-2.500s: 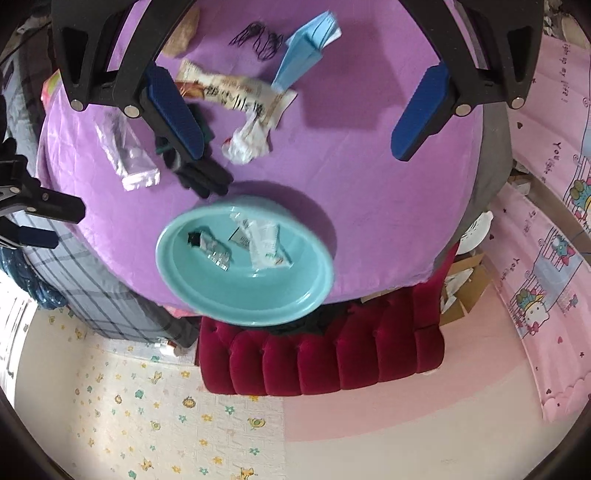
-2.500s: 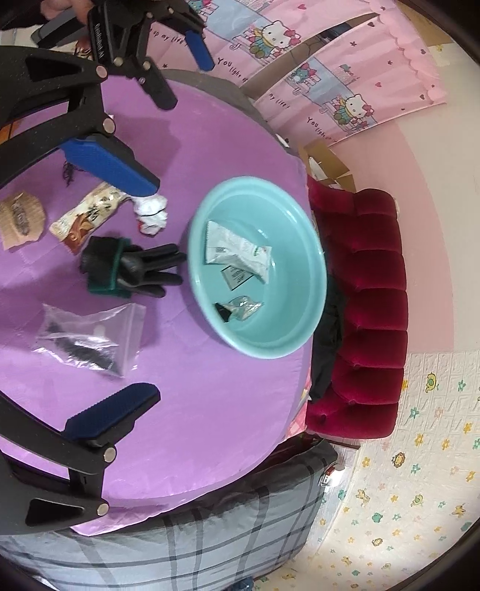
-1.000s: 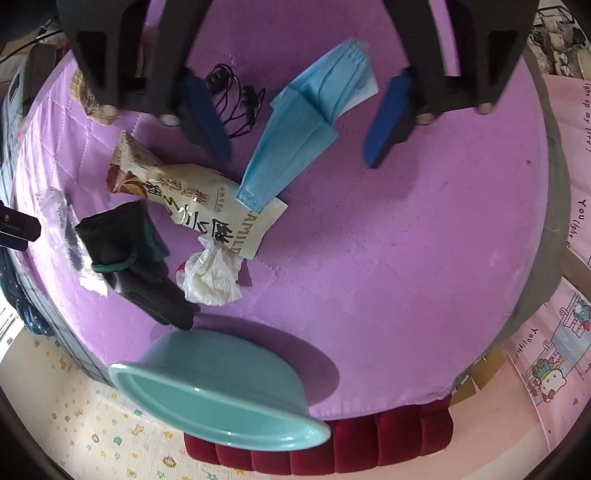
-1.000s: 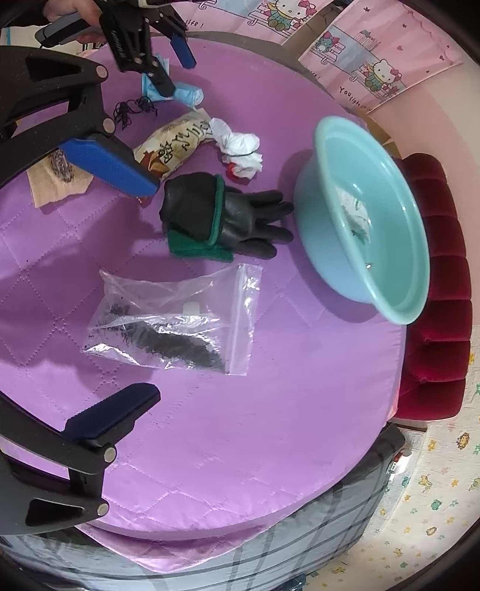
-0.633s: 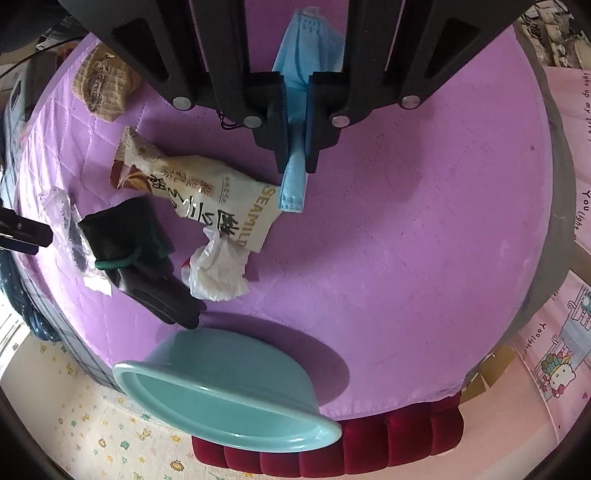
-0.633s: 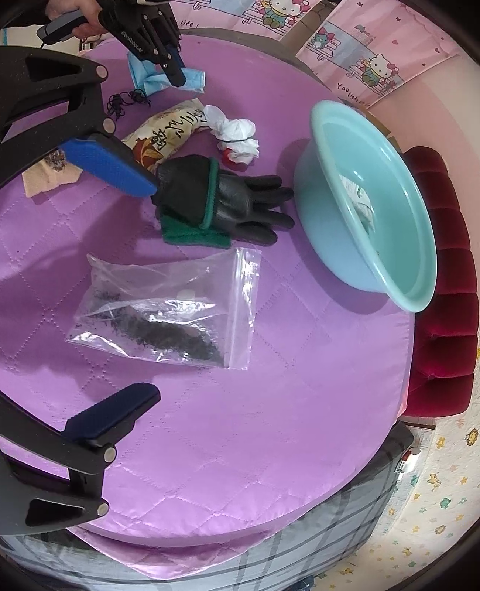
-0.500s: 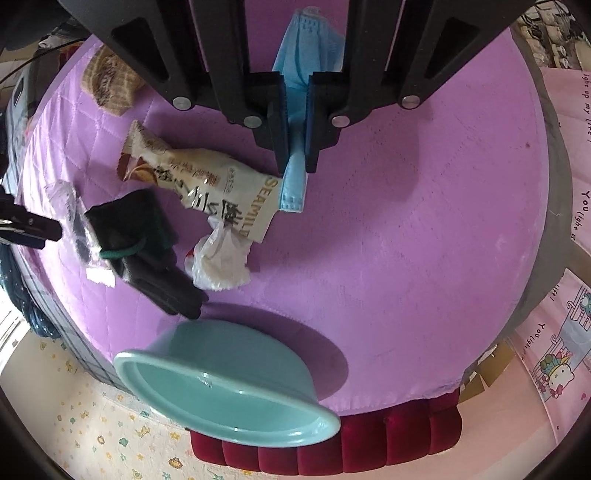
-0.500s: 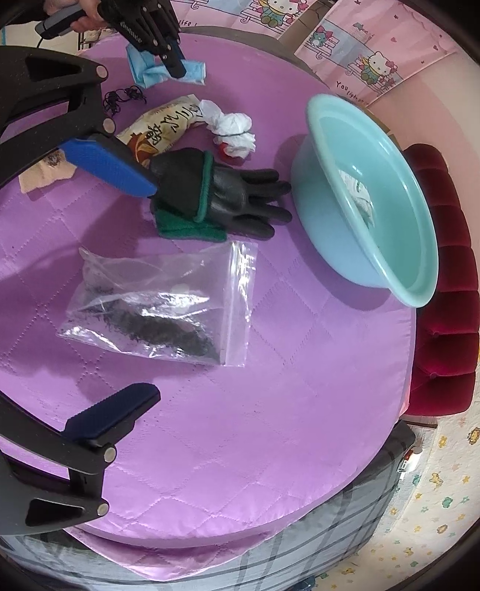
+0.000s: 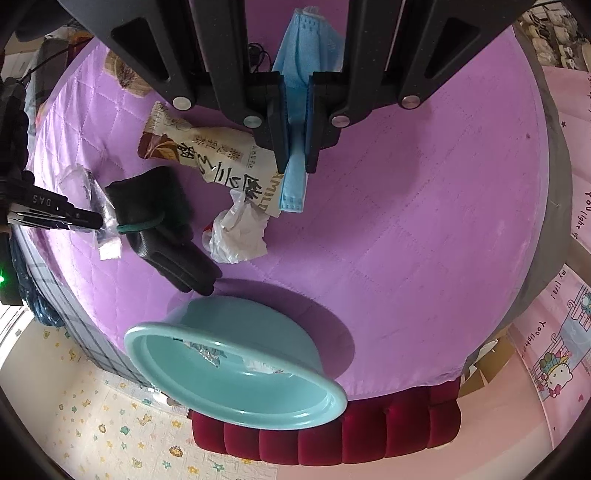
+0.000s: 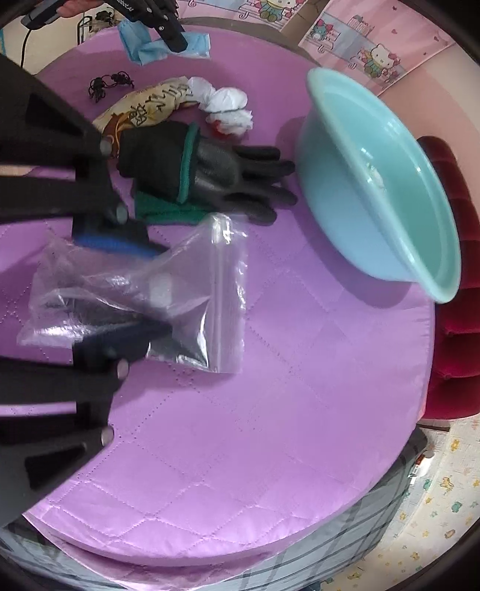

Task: Organize soft objects
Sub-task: 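Grasp the blue face mask with the left gripper while the right gripper grasps the zip bag, then carry the blue mask and clear zip bag with both grippers over the basin, then open both grippers to drop the mask and zip bag into the basin, then move both grippers back toward the remaining items on the table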

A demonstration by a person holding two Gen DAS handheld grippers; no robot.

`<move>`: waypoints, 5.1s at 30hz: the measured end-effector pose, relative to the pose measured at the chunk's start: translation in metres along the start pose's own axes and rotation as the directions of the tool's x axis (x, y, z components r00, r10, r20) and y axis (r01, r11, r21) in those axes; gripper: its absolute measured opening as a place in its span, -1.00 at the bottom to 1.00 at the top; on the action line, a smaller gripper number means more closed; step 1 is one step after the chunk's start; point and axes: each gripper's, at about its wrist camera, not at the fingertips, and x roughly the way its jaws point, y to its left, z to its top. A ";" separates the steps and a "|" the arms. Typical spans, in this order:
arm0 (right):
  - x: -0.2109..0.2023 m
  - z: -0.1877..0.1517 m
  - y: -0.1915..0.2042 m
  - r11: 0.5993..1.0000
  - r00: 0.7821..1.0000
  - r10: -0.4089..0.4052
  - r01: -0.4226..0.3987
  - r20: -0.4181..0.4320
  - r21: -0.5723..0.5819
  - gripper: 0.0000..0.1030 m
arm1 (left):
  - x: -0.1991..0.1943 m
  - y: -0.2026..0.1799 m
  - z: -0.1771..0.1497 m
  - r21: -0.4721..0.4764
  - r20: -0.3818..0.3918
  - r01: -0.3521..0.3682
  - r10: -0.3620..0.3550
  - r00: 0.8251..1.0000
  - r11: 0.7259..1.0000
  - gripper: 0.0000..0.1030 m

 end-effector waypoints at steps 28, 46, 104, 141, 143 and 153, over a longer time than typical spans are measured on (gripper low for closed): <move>-0.078 0.007 0.022 0.998 0.996 0.031 -0.027 0.078 -0.054 -0.65 | -0.044 -0.023 0.021 0.063 0.047 0.038 -0.041 0.998 0.997 -0.85; -0.118 0.042 0.056 0.992 0.988 0.079 -0.064 0.136 -0.113 -0.65 | -0.068 -0.057 0.059 0.162 0.107 0.072 -0.090 0.990 0.984 -0.85; 0.045 0.255 0.053 0.983 0.981 0.183 -0.183 0.061 -0.001 -0.62 | 0.098 -0.046 0.240 0.115 0.047 0.140 -0.146 0.988 0.984 -0.84; -0.053 0.208 0.077 0.990 0.974 0.136 -0.128 0.180 -0.059 1.00 | -0.009 -0.031 0.193 0.068 0.141 0.059 -0.068 0.988 0.996 1.00; -0.062 0.203 0.081 0.991 0.973 0.131 -0.121 0.190 -0.061 1.00 | -0.019 -0.030 0.187 0.071 0.155 0.048 -0.058 0.986 0.996 1.00; -0.098 0.156 0.092 0.994 0.974 0.102 -0.093 0.200 -0.055 1.00 | -0.059 -0.026 0.150 0.087 0.184 0.056 -0.072 0.980 0.995 1.00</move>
